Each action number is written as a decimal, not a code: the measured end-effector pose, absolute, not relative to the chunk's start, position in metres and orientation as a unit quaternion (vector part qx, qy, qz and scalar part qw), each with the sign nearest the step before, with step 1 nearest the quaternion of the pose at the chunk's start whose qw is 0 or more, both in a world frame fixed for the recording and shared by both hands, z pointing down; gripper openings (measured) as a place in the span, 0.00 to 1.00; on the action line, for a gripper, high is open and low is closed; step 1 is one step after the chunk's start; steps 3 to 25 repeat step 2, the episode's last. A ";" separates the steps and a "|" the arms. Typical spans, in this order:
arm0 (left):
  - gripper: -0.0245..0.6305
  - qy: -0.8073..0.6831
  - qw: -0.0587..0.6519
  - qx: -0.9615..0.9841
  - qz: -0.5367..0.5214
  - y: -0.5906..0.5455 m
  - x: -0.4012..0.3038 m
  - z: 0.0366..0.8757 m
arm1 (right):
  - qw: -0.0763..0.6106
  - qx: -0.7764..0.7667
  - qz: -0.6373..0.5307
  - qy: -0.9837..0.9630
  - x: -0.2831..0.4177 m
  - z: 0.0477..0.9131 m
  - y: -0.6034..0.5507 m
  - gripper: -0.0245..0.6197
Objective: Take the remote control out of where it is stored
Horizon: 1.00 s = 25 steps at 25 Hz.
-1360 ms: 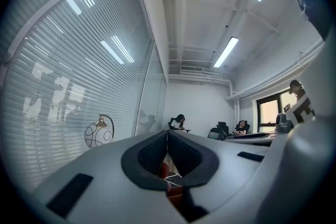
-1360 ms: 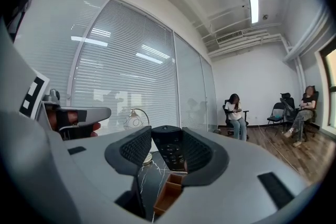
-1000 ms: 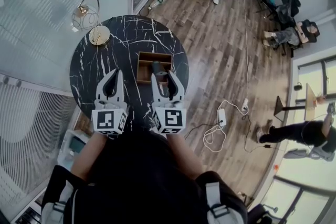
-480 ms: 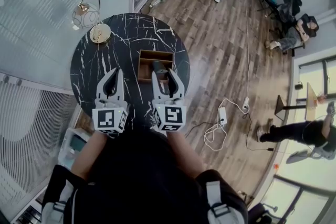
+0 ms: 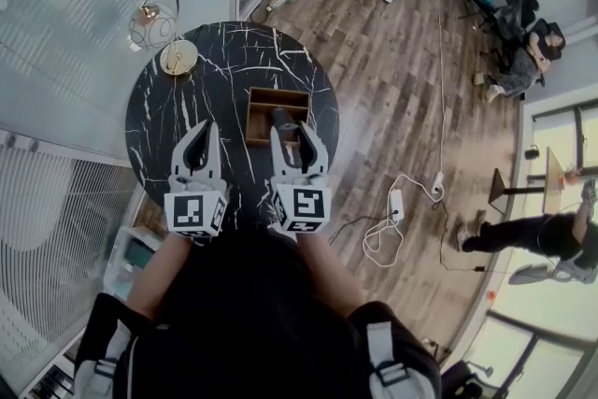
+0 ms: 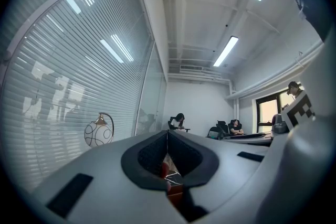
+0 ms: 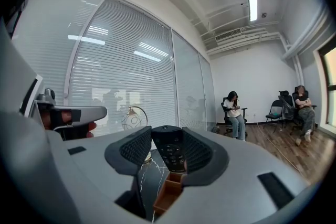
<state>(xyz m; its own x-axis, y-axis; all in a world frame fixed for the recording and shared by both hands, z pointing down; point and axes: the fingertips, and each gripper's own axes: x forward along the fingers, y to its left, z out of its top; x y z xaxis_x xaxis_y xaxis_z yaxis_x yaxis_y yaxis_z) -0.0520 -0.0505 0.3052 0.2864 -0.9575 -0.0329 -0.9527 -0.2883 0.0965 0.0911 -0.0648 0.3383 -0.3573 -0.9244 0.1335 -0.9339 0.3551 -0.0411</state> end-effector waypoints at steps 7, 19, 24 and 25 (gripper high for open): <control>0.05 -0.596 0.029 0.802 -0.042 -0.051 -0.052 0.305 | 0.040 0.565 0.051 -0.823 0.091 0.338 -0.066 0.32; 0.05 -0.596 0.029 0.802 -0.042 -0.051 -0.052 0.305 | 0.040 0.565 0.051 -0.823 0.091 0.338 -0.066 0.32; 0.05 -0.596 0.029 0.802 -0.042 -0.051 -0.052 0.305 | 0.040 0.565 0.051 -0.823 0.091 0.338 -0.066 0.32; 0.05 -0.596 0.029 0.802 -0.042 -0.051 -0.052 0.305 | 0.040 0.565 0.051 -0.823 0.091 0.338 -0.066 0.32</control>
